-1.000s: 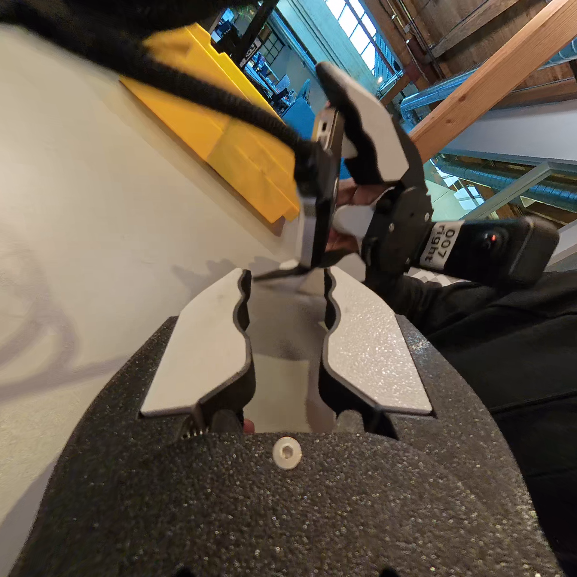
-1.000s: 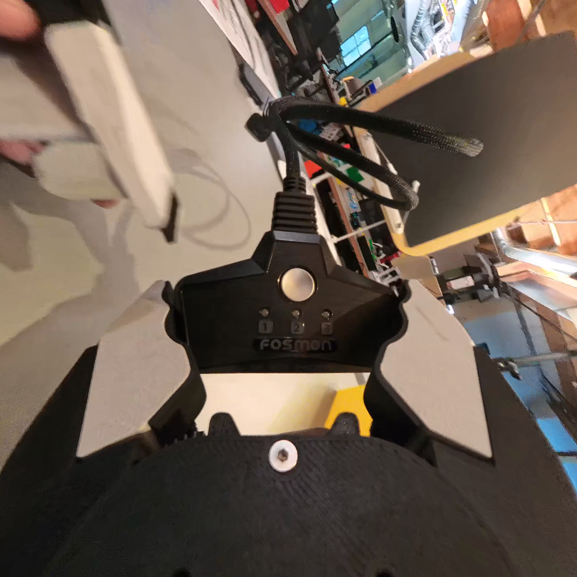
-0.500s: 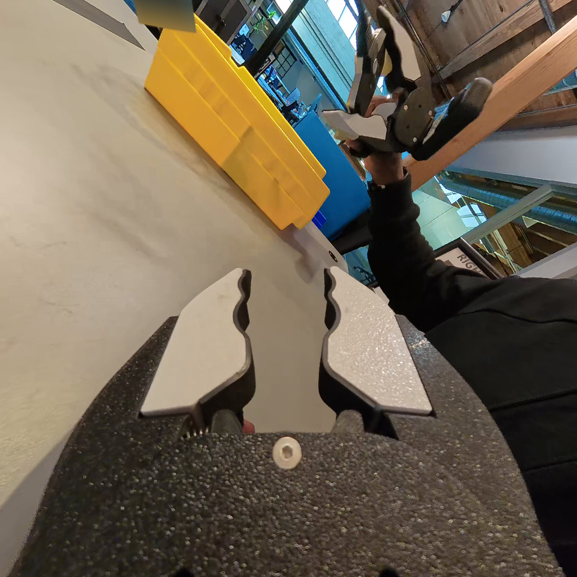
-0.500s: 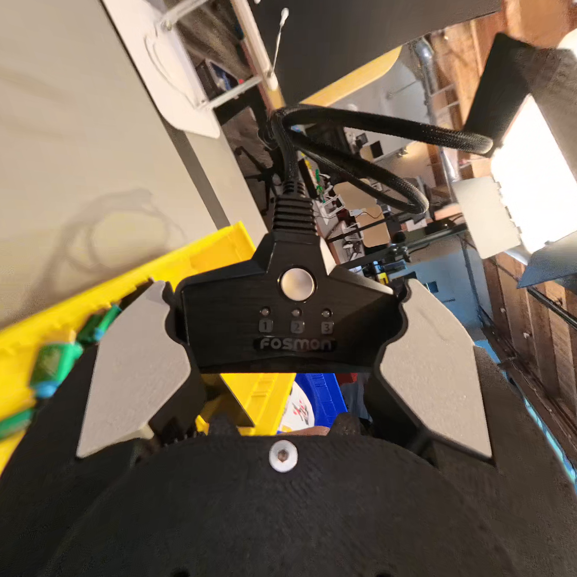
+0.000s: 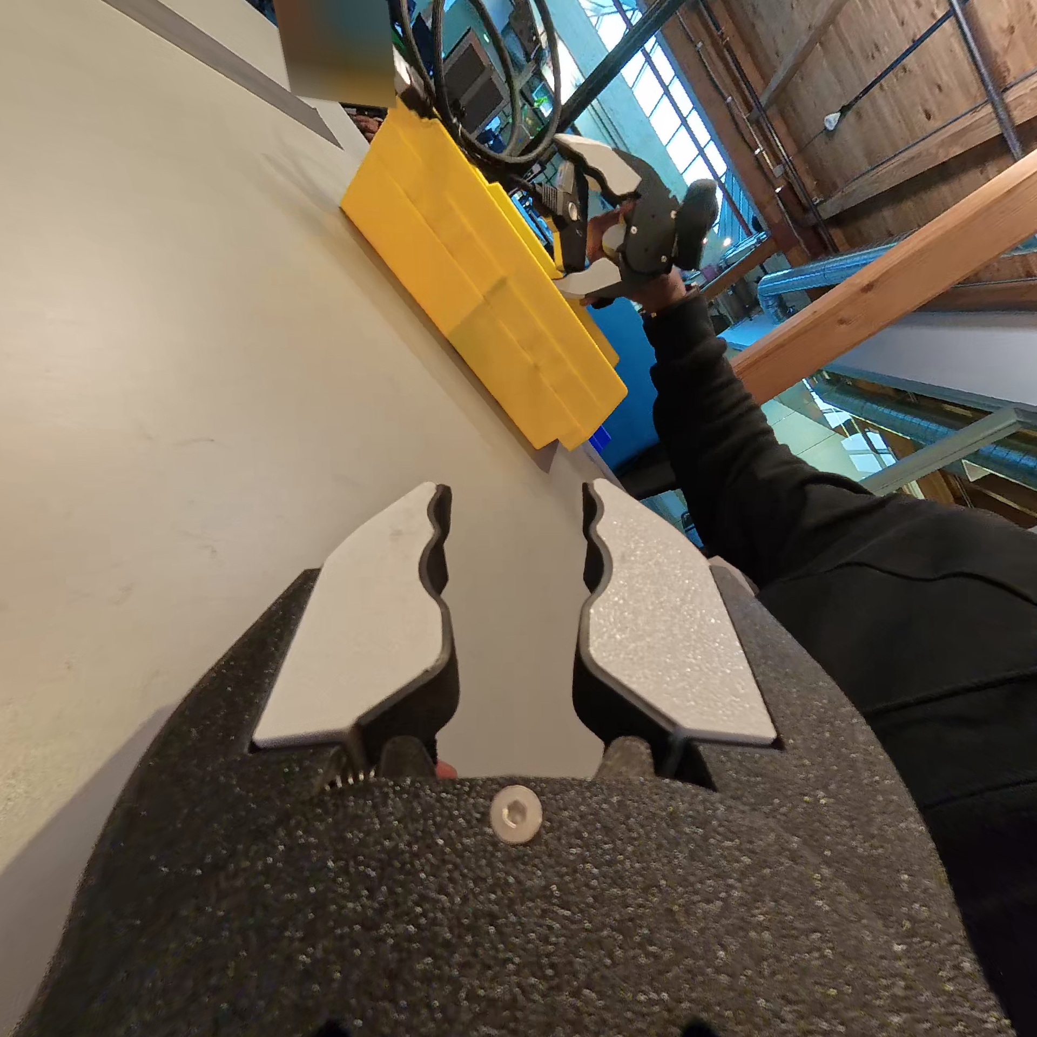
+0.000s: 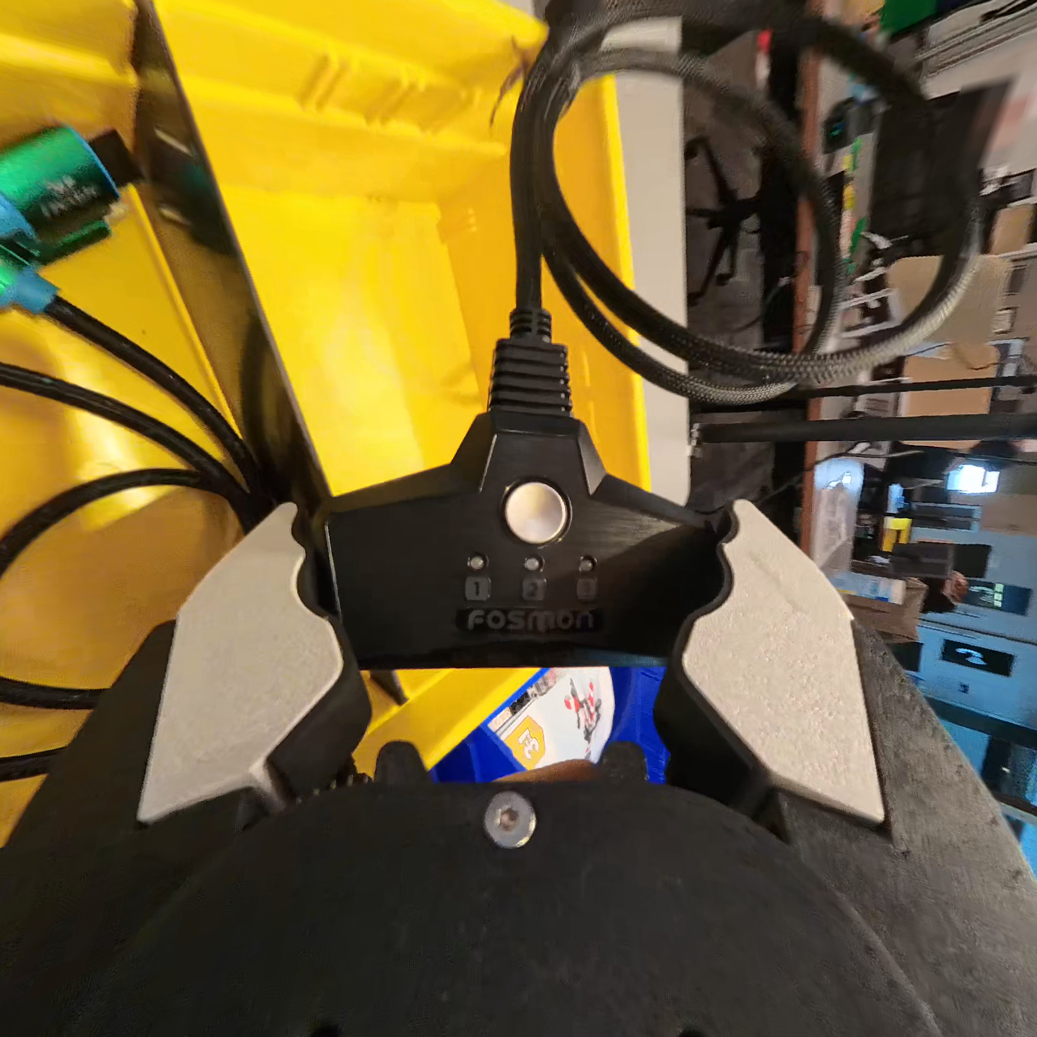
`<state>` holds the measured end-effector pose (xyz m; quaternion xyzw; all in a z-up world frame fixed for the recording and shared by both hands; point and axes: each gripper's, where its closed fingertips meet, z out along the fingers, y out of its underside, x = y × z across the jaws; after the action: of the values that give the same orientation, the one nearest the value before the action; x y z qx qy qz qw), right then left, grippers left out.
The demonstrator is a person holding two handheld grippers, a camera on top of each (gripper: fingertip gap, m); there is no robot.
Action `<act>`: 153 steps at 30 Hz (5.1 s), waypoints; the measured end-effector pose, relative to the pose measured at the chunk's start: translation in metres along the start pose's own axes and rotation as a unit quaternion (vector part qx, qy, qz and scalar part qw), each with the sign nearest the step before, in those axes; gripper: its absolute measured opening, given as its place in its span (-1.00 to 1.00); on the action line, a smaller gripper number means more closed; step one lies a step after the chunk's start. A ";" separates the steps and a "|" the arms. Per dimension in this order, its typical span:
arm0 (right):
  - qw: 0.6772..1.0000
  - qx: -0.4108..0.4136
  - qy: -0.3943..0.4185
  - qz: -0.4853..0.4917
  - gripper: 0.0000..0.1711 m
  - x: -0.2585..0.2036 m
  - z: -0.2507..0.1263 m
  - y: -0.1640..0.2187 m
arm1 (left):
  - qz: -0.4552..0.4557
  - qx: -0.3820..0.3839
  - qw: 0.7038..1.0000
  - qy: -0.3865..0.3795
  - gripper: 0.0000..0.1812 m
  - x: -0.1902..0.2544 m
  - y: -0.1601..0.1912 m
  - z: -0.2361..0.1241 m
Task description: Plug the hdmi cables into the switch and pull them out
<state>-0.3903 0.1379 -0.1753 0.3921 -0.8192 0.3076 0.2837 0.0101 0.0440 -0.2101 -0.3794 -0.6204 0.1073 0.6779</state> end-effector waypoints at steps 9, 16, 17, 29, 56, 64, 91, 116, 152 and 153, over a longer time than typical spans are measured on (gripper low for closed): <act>0.983 -0.050 -0.160 0.071 0.46 -0.020 0.038 0.028 | 0.003 -0.008 1.000 -0.017 -0.49 -0.005 0.002 0.002; 0.981 -0.008 -0.149 0.124 0.35 -0.016 0.018 0.014 | 0.010 -0.008 1.000 -0.006 -0.49 -0.001 0.002 0.001; 0.981 0.006 -0.143 0.128 0.30 -0.017 0.011 0.005 | 0.014 -0.007 1.000 -0.004 -0.49 0.000 0.002 0.001; 0.947 0.143 -0.075 0.278 0.03 -0.097 -0.079 -0.132 | 0.188 0.007 0.967 -0.169 -0.50 -0.023 -0.016 -0.064; 0.852 0.127 0.128 0.491 -0.18 -0.141 -0.056 -0.134 | 0.303 0.138 0.696 -0.636 -0.26 -0.087 -0.070 -0.403; 0.859 0.083 0.165 0.478 -0.30 -0.141 -0.033 -0.129 | 0.287 0.131 0.722 -0.616 -0.60 -0.099 -0.077 -0.405; 0.865 0.093 0.158 0.467 -0.93 -0.151 -0.059 -0.122 | 0.432 0.069 0.802 -0.406 -0.95 -0.042 -0.034 -0.350; 0.887 0.317 -0.189 0.277 -0.94 -0.148 -0.002 -0.240 | 0.476 -0.140 0.861 0.115 -0.98 0.075 0.096 -0.216; 0.897 0.210 -0.260 0.288 -0.53 -0.106 -0.054 -0.245 | 0.234 0.084 0.901 -0.356 -0.35 -0.028 -0.176 -0.277; 0.897 0.190 -0.266 0.299 -0.51 -0.113 -0.059 -0.233 | 0.208 0.088 0.907 -0.355 -0.36 -0.044 -0.194 -0.285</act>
<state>-0.1265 0.1168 -0.1513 0.2426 -0.8685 0.4123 -0.1300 0.2006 -0.2256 -0.1015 -0.3752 -0.7153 0.4274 0.4060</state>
